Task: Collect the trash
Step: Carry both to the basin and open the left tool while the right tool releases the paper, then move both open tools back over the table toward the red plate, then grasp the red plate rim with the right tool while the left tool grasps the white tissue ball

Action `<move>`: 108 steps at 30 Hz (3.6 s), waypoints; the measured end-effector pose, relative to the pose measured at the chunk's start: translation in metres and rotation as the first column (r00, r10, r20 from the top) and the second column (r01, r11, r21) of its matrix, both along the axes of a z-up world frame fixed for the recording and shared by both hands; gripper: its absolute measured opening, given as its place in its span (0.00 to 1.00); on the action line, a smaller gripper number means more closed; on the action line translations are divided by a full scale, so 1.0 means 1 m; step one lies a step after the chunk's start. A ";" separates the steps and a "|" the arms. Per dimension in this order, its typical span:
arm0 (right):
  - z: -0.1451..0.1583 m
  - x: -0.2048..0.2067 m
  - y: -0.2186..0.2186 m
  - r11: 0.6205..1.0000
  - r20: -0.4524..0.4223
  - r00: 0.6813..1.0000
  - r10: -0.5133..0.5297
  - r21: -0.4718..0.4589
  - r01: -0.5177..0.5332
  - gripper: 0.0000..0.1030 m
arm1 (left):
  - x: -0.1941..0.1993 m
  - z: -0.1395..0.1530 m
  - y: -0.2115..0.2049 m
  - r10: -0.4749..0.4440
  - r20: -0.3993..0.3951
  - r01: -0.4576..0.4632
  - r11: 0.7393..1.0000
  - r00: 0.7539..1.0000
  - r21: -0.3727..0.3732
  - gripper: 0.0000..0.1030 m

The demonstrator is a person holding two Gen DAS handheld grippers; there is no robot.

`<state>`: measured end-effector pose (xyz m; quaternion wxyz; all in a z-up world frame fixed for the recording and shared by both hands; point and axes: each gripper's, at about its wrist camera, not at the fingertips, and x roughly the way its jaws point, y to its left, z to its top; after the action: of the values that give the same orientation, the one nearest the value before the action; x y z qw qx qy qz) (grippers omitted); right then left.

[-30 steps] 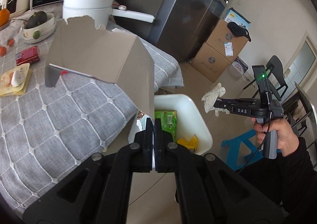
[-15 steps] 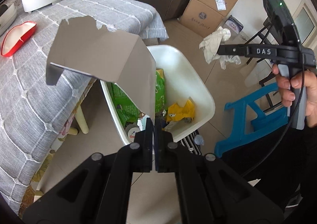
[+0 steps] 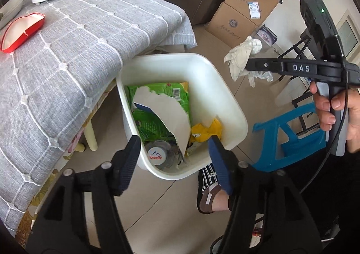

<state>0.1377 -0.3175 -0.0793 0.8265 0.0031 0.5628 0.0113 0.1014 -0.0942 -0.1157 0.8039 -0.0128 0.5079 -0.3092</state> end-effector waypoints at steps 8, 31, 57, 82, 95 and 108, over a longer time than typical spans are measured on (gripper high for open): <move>-0.011 0.008 0.016 1.000 -0.048 0.999 0.013 0.006 -0.013 0.38 | -0.006 0.008 0.040 0.114 0.039 -0.116 0.991 0.993 0.072 0.92; -0.005 0.039 0.092 0.999 -0.040 0.998 0.051 0.009 -0.051 0.74 | -0.017 0.020 0.179 0.443 0.154 -0.459 0.884 0.883 0.087 0.99; -0.041 0.163 0.267 0.966 0.034 0.999 -0.007 0.258 -0.002 0.74 | 0.105 0.027 0.275 0.695 0.216 -0.701 0.710 0.686 -0.059 0.92; -0.069 0.202 0.307 0.976 0.149 0.988 0.042 0.205 -0.072 0.09 | 0.127 0.010 0.264 0.667 0.173 -0.658 0.745 0.725 -0.109 0.25; 0.002 0.146 0.268 0.973 0.213 0.966 0.145 0.147 -0.178 0.08 | 0.072 0.035 0.224 0.566 0.219 -0.566 0.822 0.795 -0.072 0.24; 0.051 0.079 0.168 0.985 0.230 0.965 0.126 0.084 -0.148 0.08 | 0.021 0.061 0.158 0.408 0.244 -0.399 0.913 0.880 -0.087 0.24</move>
<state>0.2169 -0.1499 -0.0286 0.8807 0.0046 0.4636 0.0971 0.1224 0.0640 -0.0551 0.9092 -0.0918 0.3803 -0.1425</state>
